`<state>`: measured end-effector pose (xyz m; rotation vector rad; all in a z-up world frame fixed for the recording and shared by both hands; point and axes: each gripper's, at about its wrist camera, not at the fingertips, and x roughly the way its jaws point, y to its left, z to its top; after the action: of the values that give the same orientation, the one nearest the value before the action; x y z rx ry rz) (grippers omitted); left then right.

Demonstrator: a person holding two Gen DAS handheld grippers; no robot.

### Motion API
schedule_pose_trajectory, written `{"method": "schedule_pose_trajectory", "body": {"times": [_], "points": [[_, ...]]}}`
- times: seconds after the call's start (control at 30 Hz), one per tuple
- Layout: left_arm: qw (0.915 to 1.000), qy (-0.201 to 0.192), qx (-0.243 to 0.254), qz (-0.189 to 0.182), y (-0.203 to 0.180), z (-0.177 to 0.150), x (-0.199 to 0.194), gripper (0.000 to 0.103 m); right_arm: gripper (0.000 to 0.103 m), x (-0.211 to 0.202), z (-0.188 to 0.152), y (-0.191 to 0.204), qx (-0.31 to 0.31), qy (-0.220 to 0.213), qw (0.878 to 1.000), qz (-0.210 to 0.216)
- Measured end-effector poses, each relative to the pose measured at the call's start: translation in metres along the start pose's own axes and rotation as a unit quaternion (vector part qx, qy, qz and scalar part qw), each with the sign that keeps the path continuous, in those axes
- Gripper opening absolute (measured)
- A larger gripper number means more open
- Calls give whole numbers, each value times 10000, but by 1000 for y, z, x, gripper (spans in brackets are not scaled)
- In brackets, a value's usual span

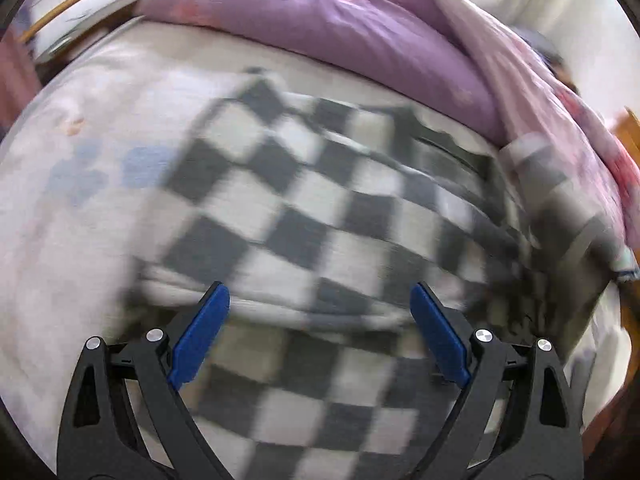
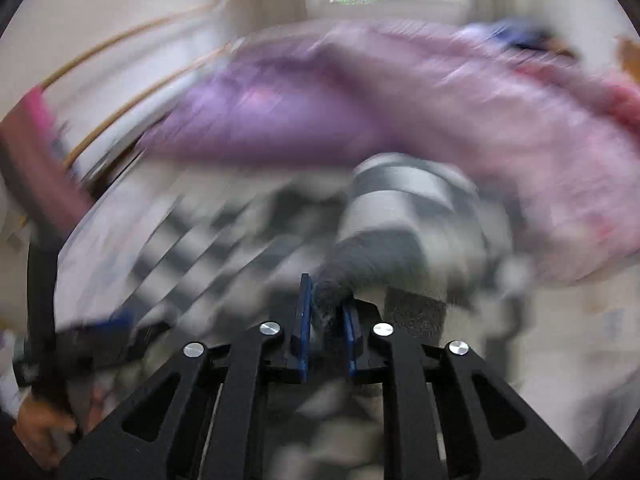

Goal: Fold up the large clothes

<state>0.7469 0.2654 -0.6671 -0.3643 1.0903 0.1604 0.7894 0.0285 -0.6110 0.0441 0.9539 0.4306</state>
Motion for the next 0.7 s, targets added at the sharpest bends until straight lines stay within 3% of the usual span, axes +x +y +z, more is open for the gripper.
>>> {"method": "schedule_pose_trajectory", "body": {"times": [0.03,0.07,0.17,0.27,0.37,0.5,0.53,0.6,0.7], "points": [[9999,-14,-92,42,9,2,-1,91,36,17,-9,11,2,355,9993,151],[9998,0,-188,120,19,3,-3,91,38,29,-19,17,18,608,9979,209],[9994,3,-311,160,36,3,-6,91,42,39,-37,21,72,845,9960,293],[9996,20,-288,72,34,3,-5,91,43,25,-51,11,265,739,9964,311],[9995,59,-243,-192,24,4,-1,91,43,-7,-63,-22,794,379,9961,-23],[9973,56,-126,-723,-10,23,6,91,45,-15,-72,-87,1700,358,9828,-619],[9964,112,-52,-838,-24,28,10,91,45,-14,-74,-101,1945,385,9785,-571],[9964,153,182,-815,-52,38,17,91,45,-4,-84,-121,2238,531,9718,-524],[9948,193,837,-551,-107,53,34,91,41,16,-98,-127,2026,918,9732,-586]]}}
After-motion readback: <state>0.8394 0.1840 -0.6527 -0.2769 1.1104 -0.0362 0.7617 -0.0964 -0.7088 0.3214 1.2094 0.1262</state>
